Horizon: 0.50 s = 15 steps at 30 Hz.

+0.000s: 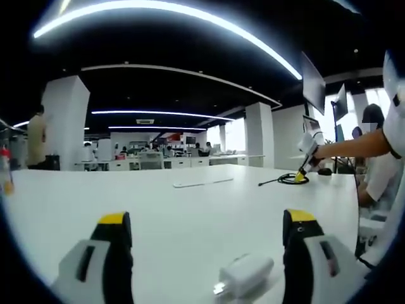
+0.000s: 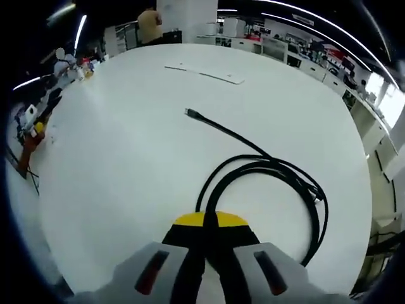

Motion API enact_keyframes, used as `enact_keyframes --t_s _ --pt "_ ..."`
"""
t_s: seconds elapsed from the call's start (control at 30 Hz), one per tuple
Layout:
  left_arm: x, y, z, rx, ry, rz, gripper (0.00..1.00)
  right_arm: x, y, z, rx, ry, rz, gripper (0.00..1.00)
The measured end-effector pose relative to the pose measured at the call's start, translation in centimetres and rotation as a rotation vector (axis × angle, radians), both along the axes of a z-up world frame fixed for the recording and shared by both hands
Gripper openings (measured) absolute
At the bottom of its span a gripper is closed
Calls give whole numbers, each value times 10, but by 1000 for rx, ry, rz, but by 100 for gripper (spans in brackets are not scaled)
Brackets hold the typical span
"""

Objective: Plug the desk Type‑C cable into the charger adapter.

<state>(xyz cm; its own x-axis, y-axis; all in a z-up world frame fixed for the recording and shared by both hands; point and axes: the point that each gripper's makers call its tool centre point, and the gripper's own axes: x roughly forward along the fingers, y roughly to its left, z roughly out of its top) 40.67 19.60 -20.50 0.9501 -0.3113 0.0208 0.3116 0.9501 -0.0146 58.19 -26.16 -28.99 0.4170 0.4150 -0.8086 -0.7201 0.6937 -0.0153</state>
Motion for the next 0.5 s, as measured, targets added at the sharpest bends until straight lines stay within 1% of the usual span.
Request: enact_keyframes --t_s 0.1,0.33,0.5 --pt "0 0 0 1 0 1 99 -1 1 0 3 5 9 2" --pt "0 -1 -1 1 0 -1 99 -21 15 -1 15 9 19 2" --pt "0 -1 0 2 1 -2 99 -22 15 -1 19 17 32 2"
